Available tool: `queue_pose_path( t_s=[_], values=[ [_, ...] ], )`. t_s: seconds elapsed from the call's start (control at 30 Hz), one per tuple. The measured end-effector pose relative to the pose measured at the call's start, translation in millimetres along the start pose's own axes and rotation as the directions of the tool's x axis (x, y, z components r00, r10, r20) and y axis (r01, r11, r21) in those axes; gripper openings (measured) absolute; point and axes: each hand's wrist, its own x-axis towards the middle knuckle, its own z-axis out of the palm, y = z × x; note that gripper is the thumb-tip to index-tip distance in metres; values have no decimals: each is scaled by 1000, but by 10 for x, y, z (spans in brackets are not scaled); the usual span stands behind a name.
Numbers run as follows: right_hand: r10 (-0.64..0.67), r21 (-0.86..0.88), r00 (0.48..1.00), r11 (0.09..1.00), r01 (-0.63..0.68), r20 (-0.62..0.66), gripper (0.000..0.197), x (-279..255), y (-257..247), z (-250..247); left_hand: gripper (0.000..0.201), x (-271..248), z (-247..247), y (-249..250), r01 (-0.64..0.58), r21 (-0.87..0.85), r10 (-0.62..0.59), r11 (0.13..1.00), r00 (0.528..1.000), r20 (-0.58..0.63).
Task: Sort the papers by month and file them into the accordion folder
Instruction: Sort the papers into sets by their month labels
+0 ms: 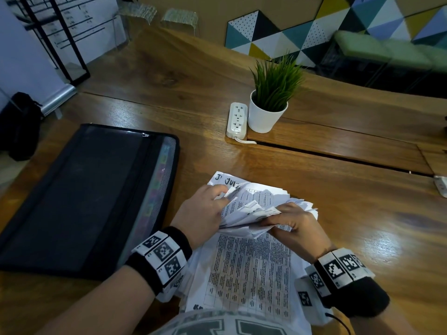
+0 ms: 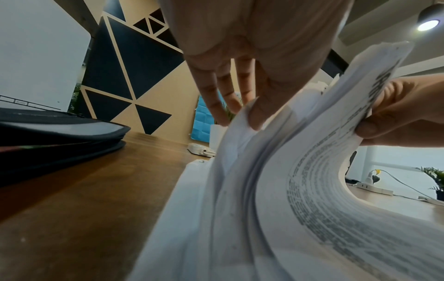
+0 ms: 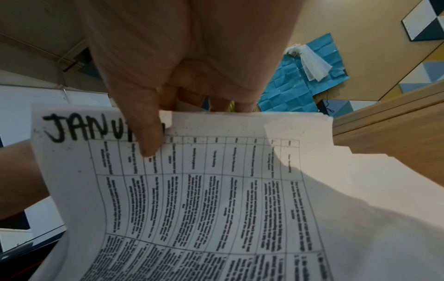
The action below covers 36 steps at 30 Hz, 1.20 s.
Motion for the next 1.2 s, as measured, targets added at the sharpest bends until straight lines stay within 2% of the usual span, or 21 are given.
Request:
queue_pose_path(
  t_s=[0.13, 0.3, 0.43, 0.5, 0.57, 0.63, 0.7, 0.77, 0.83, 0.9, 0.93, 1.03, 1.13, 1.2],
  values=[
    [12, 1, 1000, 1000, -12, 5, 29, -8, 2, 3, 24, 3, -11, 13, -34, -3, 34, 999, 998, -47],
    [6, 1, 1000, 1000, -6, -3, 29, -17, -6, 4, 13, 14, 23, -46, 26, -2, -26, 1000, 998, -57],
    [-20, -11, 1000, 1000, 20, -6, 28, -1, -23, 10, 16, 57, 61, -114, 48, 20, -48, 999, 999, -18],
    [-30, -9, 999, 1000, 30, -12, 28, 8, -26, 10, 18, 99, 87, -174, 31, 47, -34, 998, 998, 56],
    [-33, -3, 999, 999, 33, -12, 26, 15, -20, 9, 27, 157, 102, -219, 31, 43, -39, 999, 978, 204],
    [-27, 9, 1000, 1000, 27, -10, 26, 18, -10, 5, 29, 194, 73, -208, 114, -21, -100, 993, 935, 341],
    [-17, 19, 1000, 1000, 17, -1, 25, 20, -3, -4, 28, 220, 52, -170, 219, -61, -173, 974, 887, 428],
    [-2, 36, 1000, 999, 2, 14, 20, 20, 4, -14, 32, 203, 85, -186, 352, -166, -237, 921, 845, 479],
    [15, 52, 1000, 999, -16, 27, 16, 36, 21, -35, 35, 177, 100, -237, 546, -310, -337, 778, 780, 527],
    [21, 61, 998, 998, -25, 60, 18, 78, 43, -76, 23, 147, 104, -319, 660, -419, -430, 623, 737, 522],
    [23, 67, 996, 997, -28, 85, 18, 111, 52, -101, 15, 132, 70, -339, 676, -459, -459, 577, 733, 502],
    [29, 63, 992, 997, -37, 123, 16, 235, 90, -157, 16, 141, -50, -409, 629, -558, -524, 542, 772, 361],
    [48, 32, 989, 998, -53, 138, 13, 351, 89, -184, 20, 195, -236, -500, 601, -671, -639, 433, 730, 242],
    [70, 27, 982, 997, -76, 177, 14, 447, 65, -187, 17, 223, -390, -555, 577, -708, -670, 408, 716, 197]
  ],
)
